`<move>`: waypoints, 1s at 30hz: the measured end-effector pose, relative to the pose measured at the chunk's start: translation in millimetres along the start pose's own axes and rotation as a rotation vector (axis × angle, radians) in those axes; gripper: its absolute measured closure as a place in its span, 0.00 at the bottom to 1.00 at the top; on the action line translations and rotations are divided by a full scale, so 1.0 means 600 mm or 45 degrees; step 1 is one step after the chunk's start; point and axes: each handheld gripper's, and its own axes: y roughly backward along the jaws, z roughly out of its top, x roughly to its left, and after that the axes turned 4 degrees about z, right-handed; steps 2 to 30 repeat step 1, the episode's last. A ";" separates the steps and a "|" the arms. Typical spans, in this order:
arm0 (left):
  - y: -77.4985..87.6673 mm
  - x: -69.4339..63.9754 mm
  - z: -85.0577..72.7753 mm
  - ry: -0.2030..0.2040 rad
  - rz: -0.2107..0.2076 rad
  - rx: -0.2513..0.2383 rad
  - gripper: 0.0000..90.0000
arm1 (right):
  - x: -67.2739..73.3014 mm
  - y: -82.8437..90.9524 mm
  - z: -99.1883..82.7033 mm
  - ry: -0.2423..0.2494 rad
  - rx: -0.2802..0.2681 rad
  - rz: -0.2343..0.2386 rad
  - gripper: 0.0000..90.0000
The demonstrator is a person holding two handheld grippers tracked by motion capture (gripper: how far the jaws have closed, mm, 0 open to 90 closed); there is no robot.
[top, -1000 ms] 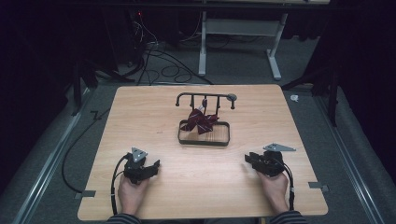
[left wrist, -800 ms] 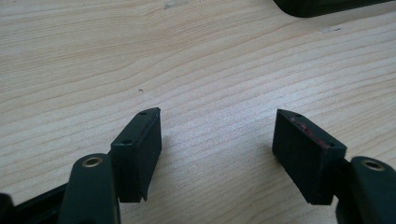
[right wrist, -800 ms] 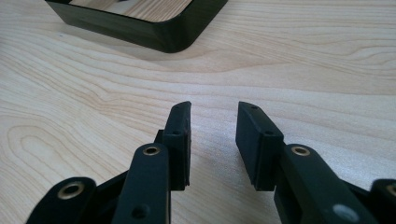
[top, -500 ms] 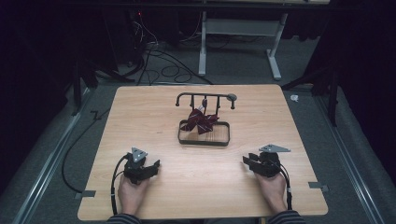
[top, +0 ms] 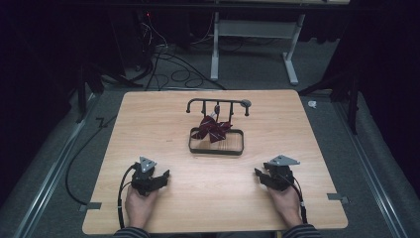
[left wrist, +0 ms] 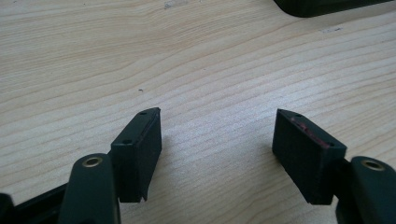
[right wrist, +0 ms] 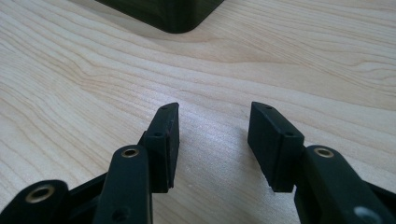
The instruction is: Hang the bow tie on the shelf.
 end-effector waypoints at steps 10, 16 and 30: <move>0.000 0.000 0.000 0.000 0.000 0.000 0.37 | 0.000 0.000 0.000 0.004 0.001 -0.003 0.61; 0.000 0.000 0.000 0.000 0.000 0.000 0.37 | 0.000 0.000 0.000 0.004 0.001 -0.003 0.61; 0.000 0.000 0.000 0.000 0.000 0.000 0.37 | 0.000 0.000 0.000 0.004 0.001 -0.003 0.61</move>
